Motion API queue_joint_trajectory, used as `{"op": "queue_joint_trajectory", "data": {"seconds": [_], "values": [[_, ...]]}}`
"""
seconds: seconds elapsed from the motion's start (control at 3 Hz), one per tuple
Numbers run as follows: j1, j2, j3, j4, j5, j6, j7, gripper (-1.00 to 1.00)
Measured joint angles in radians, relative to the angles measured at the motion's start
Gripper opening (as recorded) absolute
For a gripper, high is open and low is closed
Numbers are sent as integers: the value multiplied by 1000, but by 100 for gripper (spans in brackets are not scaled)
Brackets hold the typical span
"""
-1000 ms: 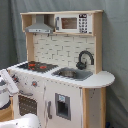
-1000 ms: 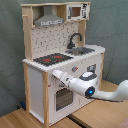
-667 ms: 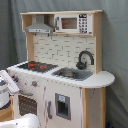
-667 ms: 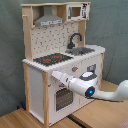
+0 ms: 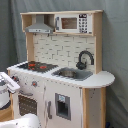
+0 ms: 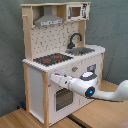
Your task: Play with the kitchen
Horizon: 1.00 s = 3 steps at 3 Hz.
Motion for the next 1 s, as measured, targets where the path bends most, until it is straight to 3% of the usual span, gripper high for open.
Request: {"op": "queue_joint_trajectory", "data": {"seconds": [1.0], "values": [[2,0,1,-4,0,0,-331,-100]]}}
